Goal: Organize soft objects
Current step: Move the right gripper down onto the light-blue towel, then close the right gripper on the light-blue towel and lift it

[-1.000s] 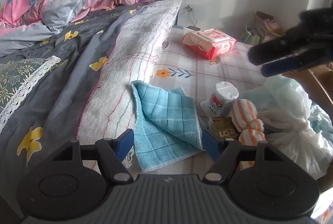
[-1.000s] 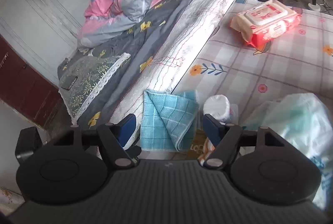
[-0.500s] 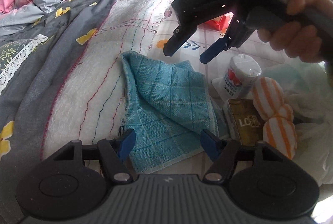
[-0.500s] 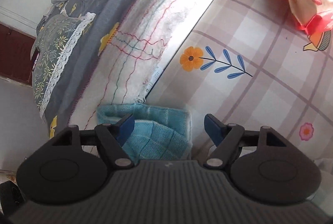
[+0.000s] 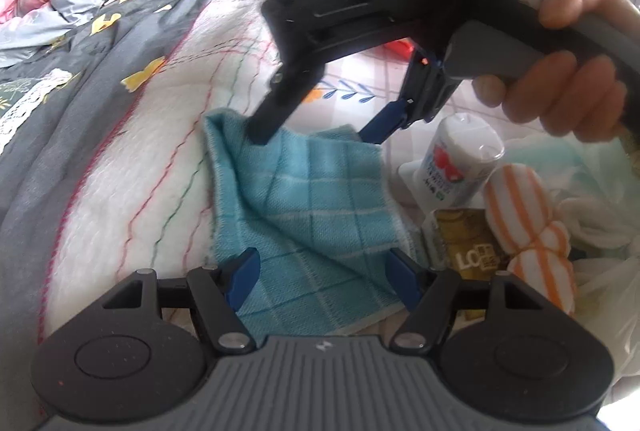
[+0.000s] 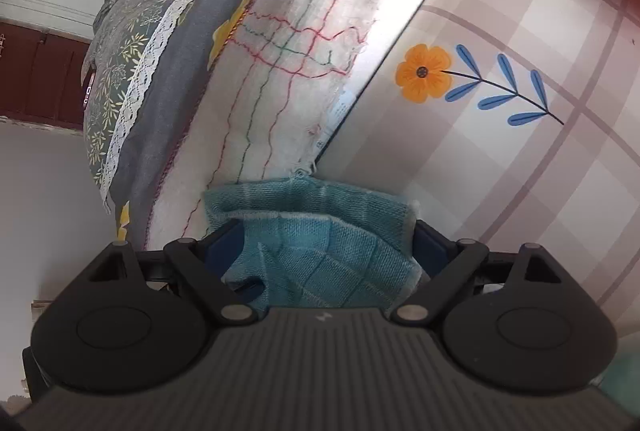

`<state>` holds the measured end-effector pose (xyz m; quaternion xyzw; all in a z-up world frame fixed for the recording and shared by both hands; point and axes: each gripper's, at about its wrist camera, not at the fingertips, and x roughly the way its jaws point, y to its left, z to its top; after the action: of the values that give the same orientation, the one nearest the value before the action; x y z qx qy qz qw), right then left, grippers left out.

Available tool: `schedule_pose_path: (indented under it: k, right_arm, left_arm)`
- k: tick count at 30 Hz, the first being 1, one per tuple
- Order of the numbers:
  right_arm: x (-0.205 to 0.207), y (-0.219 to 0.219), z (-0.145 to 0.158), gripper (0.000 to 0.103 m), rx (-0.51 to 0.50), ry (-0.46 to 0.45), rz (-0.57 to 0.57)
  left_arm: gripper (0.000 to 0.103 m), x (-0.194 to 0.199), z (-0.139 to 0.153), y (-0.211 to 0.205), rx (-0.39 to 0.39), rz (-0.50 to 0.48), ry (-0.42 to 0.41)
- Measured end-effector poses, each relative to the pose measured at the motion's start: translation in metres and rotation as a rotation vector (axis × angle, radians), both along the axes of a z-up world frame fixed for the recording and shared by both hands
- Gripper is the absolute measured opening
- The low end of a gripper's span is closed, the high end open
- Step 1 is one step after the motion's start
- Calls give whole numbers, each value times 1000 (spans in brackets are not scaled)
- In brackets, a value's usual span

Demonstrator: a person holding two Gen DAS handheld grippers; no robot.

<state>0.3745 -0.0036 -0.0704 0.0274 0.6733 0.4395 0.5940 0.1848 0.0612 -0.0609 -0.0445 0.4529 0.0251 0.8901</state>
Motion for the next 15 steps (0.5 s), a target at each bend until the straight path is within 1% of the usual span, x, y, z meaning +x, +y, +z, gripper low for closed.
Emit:
schedule_pose_path:
  k: [2,5,10,12,15]
  right_arm:
    - [-5,0,6,89,21,-6,15]
    - [-16,3,16,89,33,-40,50]
    - [-35,15,27,90,17,-119,89]
    - [-38,18,28,90,3,-141,69]
    - [-36,19,22,90,-14,-139,4]
  left_arm:
    - [70,2,0,-2,-9,-11,-13]
    - [70,2,-2,-6,-27,-22,-14]
    - [70,1,-4,-11,-30,-30,-7]
    - [70,1,-5,-11,-30,-30,-6]
    - [70,1,-4,-9,-30,-31,-8]
